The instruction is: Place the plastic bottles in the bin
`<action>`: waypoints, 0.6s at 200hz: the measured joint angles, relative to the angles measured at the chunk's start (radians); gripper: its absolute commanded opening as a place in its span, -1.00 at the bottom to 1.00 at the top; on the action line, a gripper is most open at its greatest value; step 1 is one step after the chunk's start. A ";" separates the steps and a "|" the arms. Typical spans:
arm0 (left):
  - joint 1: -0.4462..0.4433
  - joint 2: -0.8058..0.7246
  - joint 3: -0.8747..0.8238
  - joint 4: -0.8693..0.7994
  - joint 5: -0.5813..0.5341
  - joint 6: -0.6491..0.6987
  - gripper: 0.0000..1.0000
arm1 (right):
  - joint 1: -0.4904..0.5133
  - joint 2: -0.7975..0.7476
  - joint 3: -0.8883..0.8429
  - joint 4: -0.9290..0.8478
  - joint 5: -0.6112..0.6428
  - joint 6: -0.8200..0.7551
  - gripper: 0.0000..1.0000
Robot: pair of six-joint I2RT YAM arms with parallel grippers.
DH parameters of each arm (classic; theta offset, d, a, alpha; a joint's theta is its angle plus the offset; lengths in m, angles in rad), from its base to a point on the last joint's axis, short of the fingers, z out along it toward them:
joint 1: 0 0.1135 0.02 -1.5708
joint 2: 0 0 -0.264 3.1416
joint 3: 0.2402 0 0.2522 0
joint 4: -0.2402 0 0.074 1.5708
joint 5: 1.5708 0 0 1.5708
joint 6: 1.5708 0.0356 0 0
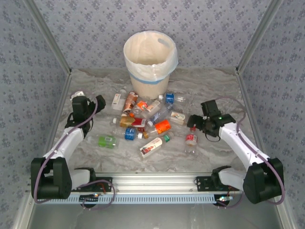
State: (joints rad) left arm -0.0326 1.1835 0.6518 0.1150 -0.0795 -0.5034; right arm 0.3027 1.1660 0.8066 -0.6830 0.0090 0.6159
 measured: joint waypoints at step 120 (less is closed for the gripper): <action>0.000 -0.010 0.010 -0.060 0.113 -0.032 0.99 | 0.154 0.230 -0.011 -0.015 0.048 0.112 0.62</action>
State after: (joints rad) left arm -0.0330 1.1740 0.6613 0.0547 0.0330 -0.5354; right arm 0.4568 1.3964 0.7952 -0.6983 0.0574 0.7280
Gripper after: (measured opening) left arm 0.997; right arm 0.818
